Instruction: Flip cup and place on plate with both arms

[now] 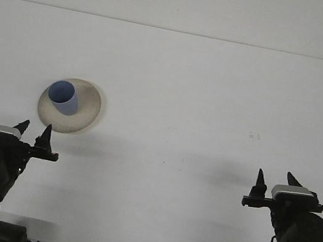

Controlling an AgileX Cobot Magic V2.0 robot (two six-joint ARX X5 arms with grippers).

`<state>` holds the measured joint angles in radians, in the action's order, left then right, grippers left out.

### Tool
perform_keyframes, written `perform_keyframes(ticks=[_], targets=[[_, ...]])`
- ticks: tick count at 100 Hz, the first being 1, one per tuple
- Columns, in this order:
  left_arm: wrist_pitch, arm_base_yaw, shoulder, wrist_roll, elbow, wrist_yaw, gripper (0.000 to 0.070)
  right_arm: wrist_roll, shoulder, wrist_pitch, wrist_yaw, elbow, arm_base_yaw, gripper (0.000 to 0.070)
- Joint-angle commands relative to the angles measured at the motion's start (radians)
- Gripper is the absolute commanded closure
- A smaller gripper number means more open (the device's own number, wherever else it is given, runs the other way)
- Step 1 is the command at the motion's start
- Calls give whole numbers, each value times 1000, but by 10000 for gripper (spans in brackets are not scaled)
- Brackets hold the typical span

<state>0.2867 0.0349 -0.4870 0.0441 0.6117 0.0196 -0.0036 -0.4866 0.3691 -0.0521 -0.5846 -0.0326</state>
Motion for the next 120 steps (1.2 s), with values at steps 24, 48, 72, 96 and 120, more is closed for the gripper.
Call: perform_keyframes(ticks=[24, 48, 72, 96, 120], targets=[[-34, 1, 5, 1, 4, -3, 317, 7, -3, -10, -1, -11, -2, 211], [-23, 1, 5, 1, 4, -3, 688, 7, -3, -10, 0, -11, -2, 700], [-27, 1, 6, 2, 5, -3, 688, 7, -3, -11, 0, -11, -2, 700], [-27, 1, 23, 1, 5, -3, 688, 7, -3, -10, 0, -11, -2, 700], [-26, 1, 37, 1, 5, -3, 688, 7, -3, -10, 0, -11, -2, 700]])
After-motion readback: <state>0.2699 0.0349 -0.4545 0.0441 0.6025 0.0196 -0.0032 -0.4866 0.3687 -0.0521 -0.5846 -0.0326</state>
